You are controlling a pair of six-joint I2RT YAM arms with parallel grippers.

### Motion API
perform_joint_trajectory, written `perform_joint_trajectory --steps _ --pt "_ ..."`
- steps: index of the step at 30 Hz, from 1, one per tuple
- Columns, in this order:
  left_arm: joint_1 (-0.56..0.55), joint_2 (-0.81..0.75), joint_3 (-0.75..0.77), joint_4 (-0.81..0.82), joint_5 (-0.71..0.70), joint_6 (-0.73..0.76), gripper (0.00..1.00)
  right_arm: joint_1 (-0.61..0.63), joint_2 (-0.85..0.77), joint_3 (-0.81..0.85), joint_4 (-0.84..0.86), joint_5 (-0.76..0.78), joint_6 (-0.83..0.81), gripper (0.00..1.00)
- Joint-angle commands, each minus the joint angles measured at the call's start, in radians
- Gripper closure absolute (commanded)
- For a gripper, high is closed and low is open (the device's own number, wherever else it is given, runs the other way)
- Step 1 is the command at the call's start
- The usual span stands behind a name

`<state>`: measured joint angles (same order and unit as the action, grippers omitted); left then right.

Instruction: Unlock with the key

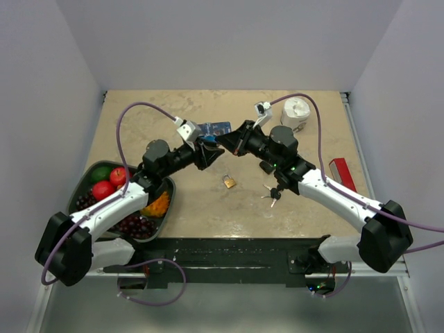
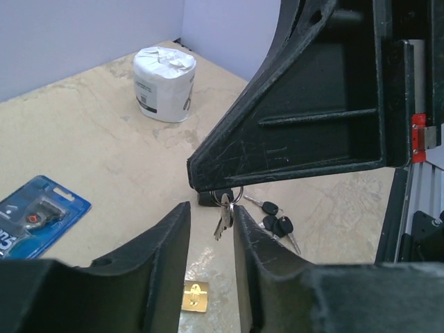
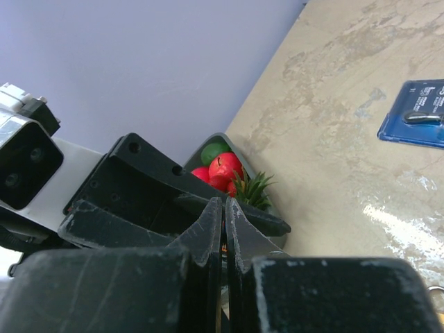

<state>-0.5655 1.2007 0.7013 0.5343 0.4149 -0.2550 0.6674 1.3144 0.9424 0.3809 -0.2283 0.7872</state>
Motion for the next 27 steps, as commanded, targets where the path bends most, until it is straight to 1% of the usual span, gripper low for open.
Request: perform_joint_trajectory --steps 1,5,6,8,9,13,16,17,19,20,22,23,25,26,27 --pt "-0.008 0.019 0.040 0.093 -0.001 -0.012 0.69 0.003 -0.027 0.006 0.026 -0.005 0.015 1.00" --pt "-0.013 0.025 0.040 0.087 0.004 -0.012 0.83 0.003 -0.023 0.006 0.023 -0.003 0.017 1.00" --pt "-0.013 0.025 0.040 0.087 0.002 -0.013 0.89 0.003 -0.023 0.006 0.024 -0.003 0.015 1.00" --pt "-0.014 0.020 0.035 0.082 0.002 -0.015 0.97 0.003 -0.021 0.004 0.023 -0.003 0.014 1.00" --pt "-0.014 0.019 0.035 0.081 0.004 -0.015 1.00 0.004 -0.023 0.003 0.021 -0.003 0.015 1.00" --pt "-0.014 -0.016 0.018 0.044 0.008 0.011 1.00 0.001 -0.026 -0.007 0.010 0.004 0.006 1.00" --pt "-0.013 -0.052 0.017 -0.029 0.053 0.072 1.00 0.000 -0.037 -0.008 -0.031 0.021 -0.031 1.00" --pt "-0.014 -0.056 0.023 -0.086 0.105 0.092 1.00 -0.005 -0.046 -0.010 -0.040 0.027 -0.040 1.00" --pt "-0.013 -0.062 0.055 -0.164 0.156 0.155 1.00 -0.015 -0.053 -0.017 -0.069 0.026 -0.068 1.00" --pt "-0.013 -0.062 0.066 -0.254 0.197 0.198 1.00 -0.026 -0.061 -0.020 -0.079 0.012 -0.077 1.00" --pt "-0.013 -0.059 0.093 -0.345 0.228 0.236 1.00 -0.040 -0.064 -0.021 -0.111 -0.009 -0.114 0.99" --pt "-0.013 -0.059 0.098 -0.420 0.243 0.278 1.00 -0.052 -0.066 -0.019 -0.122 -0.025 -0.126 0.95" --pt "-0.013 -0.059 0.101 -0.485 0.255 0.309 1.00 -0.060 -0.073 -0.016 -0.160 -0.057 -0.170 0.89" --pt "-0.014 -0.059 0.102 -0.532 0.266 0.339 1.00 -0.069 -0.076 -0.010 -0.174 -0.066 -0.190 0.79" --pt "-0.014 -0.058 0.104 -0.581 0.269 0.353 1.00 -0.069 -0.084 -0.007 -0.210 -0.078 -0.228 0.73"
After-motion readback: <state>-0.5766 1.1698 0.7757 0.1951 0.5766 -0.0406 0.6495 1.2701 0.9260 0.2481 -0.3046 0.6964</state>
